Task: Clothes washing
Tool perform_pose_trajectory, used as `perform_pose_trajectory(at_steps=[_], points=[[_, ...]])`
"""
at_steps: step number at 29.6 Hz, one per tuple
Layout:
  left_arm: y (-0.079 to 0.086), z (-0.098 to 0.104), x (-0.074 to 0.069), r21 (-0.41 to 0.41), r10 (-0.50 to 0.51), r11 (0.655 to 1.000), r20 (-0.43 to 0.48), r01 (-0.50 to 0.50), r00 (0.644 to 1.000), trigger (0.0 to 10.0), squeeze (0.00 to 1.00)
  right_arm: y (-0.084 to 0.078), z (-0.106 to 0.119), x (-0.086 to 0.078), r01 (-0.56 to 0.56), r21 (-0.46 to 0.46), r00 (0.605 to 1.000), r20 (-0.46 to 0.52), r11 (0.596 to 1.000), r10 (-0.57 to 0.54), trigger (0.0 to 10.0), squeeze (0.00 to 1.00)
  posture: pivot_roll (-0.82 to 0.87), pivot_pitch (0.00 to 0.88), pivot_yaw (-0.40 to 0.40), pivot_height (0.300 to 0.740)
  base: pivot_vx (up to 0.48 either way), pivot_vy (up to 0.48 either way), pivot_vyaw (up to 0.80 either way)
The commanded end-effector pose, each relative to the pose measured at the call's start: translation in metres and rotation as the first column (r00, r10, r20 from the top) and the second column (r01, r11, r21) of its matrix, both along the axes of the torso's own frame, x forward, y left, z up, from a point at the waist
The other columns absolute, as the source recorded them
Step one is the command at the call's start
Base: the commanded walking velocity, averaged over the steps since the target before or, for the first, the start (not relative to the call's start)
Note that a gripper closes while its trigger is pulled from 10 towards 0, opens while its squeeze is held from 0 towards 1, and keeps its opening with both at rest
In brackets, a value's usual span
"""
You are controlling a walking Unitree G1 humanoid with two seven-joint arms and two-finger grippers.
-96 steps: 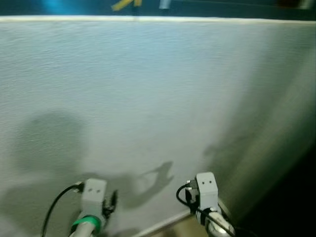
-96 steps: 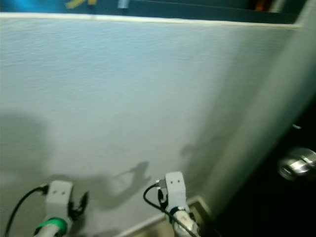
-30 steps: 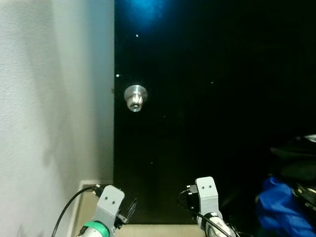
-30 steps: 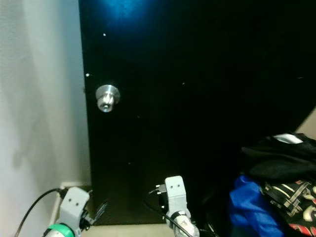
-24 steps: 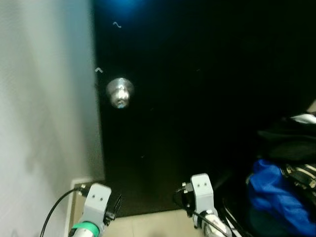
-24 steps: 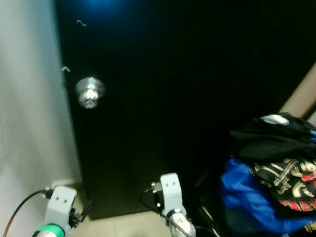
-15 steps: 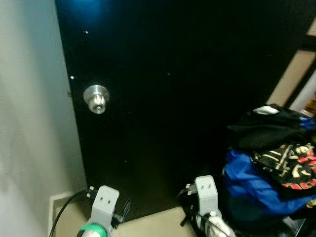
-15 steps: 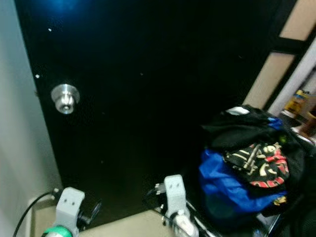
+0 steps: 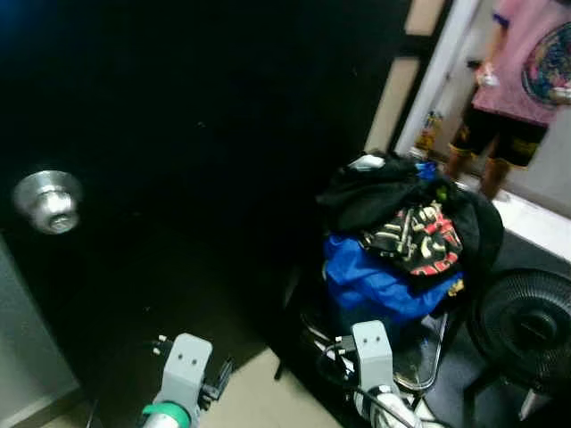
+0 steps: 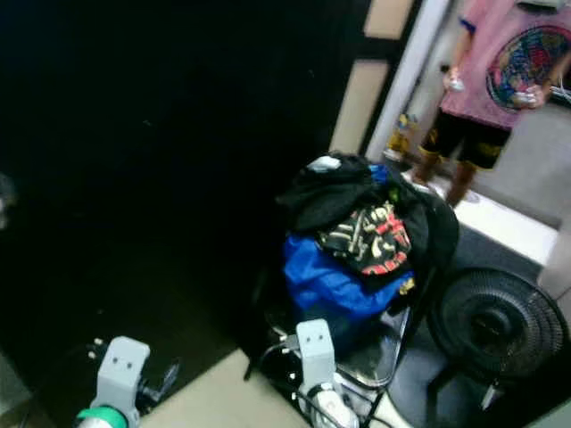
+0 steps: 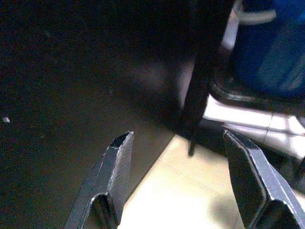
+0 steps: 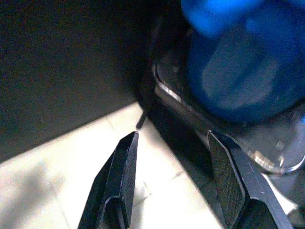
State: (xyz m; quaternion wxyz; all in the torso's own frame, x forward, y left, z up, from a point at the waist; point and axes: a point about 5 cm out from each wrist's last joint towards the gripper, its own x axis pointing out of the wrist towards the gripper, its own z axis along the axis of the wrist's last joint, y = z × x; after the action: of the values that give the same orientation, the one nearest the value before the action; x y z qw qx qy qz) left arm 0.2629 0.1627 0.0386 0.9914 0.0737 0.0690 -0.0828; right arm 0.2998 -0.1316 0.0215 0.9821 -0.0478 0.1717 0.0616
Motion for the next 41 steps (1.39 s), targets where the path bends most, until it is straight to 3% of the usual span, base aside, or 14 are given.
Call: perform_pose_trajectory(at_steps=[1,19,30,37,41], points=[[-0.0061,-0.0042,-0.0021,-0.009,-0.013,1.0,-0.017,0.013,1.0,10.0,0.0,-0.0077,-0.0034,-0.0024,0.019,-0.015,1.0,-0.016,1.0,-0.02,10.0,0.0,0.01,0.049,-0.023,0.74,0.0,0.0,-0.8],[-0.0057,-0.0032,-0.0012,-0.011,-0.008,1.0,-0.015,0.007,1.0,10.0,0.0,-0.0083,-0.0032,-0.0021,0.023,-0.016,1.0,-0.017,1.0,-0.023,10.0,0.0,0.01,0.049,-0.023,0.74,0.0,0.0,-0.8],[-0.0057,-0.0027,-0.001,-0.011,-0.006,1.0,-0.013,0.006,1.0,10.0,0.0,-0.0081,-0.0024,-0.002,0.021,-0.013,1.0,-0.009,1.0,-0.022,10.0,0.0,0.01,0.05,-0.022,0.74,0.0,0.0,0.0],[-0.0052,-0.0029,-0.0008,-0.015,0.0,1.0,-0.016,0.0,1.0,10.0,0.0,-0.008,-0.0018,-0.0019,0.023,-0.009,1.0,-0.003,1.0,-0.023,10.0,0.0,0.01,0.049,-0.023,0.74,0.0,0.48,0.0],[-0.0054,-0.0021,-0.0007,-0.017,-0.001,1.0,-0.011,0.001,1.0,10.0,0.0,-0.008,-0.0012,-0.0016,0.023,-0.006,1.0,0.002,1.0,-0.023,10.0,0.0,0.01,0.04,-0.024,0.74,0.0,0.0,0.0]])
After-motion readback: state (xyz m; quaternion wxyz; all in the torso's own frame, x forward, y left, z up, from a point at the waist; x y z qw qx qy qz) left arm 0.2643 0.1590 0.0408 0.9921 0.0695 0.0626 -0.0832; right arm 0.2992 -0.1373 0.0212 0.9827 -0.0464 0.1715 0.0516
